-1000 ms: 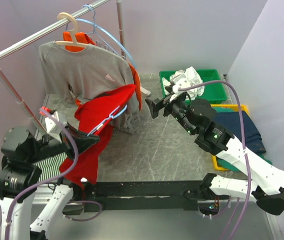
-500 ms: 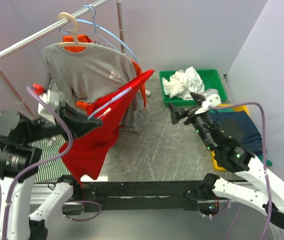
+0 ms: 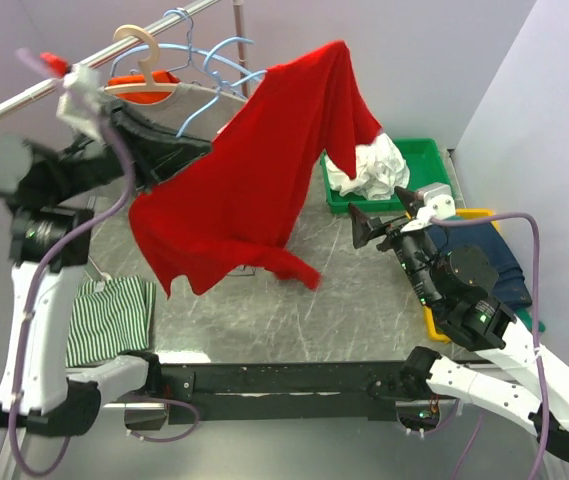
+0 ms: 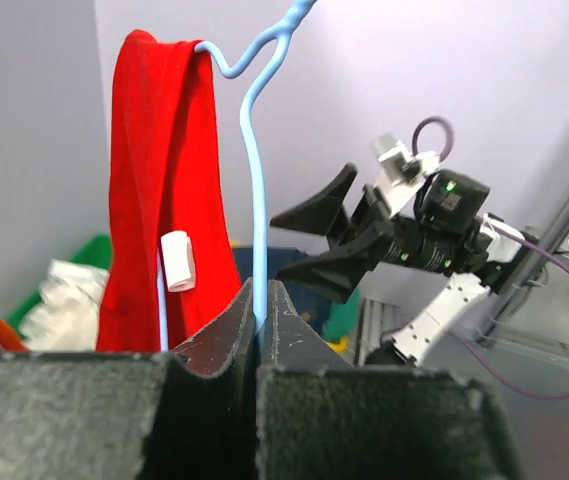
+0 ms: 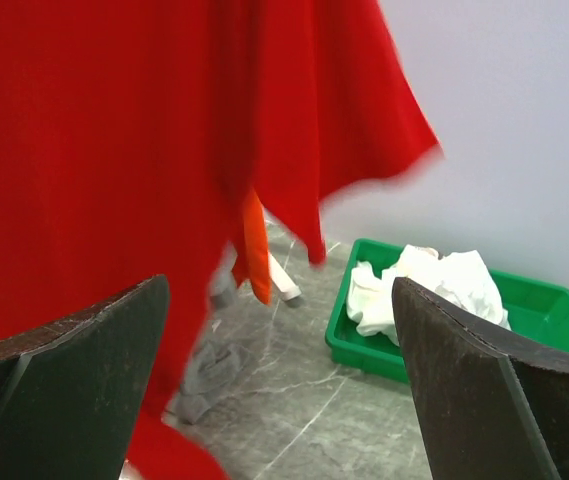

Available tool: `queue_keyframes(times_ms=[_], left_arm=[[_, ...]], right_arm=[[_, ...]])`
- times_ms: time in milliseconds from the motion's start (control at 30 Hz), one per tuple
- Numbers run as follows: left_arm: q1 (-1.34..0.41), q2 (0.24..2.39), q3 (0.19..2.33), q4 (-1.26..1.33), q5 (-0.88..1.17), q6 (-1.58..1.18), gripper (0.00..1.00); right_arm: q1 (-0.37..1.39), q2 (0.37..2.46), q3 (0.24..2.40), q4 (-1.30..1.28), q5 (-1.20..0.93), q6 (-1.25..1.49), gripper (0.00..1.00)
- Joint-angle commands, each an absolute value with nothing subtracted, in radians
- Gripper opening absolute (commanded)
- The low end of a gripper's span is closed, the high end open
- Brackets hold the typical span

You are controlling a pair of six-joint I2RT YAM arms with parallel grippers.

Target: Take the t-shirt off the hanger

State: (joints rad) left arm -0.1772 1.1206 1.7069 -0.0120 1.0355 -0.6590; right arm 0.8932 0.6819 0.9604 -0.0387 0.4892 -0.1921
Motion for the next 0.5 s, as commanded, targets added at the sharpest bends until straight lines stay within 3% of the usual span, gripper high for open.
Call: queue_keyframes(times_ms=[0,200,467], left_arm=[[-0.202,1.154,1.642,0.068,1.097,-0.663,0.01],[-0.253,1.114,1.544,-0.06,1.104,-0.503,0.01],[-0.353,1.117,1.381,-0.193,1.02,-0.327,0.01]], right_arm=[[0.894,0.658,0.973,-0.034,0.506,-0.199,1.0],[0.894,0.586,0.991,-0.147,0.402,-0.199,1.0],[0.896,0.606,1.023,-0.273,0.042,-0.227,1.0]])
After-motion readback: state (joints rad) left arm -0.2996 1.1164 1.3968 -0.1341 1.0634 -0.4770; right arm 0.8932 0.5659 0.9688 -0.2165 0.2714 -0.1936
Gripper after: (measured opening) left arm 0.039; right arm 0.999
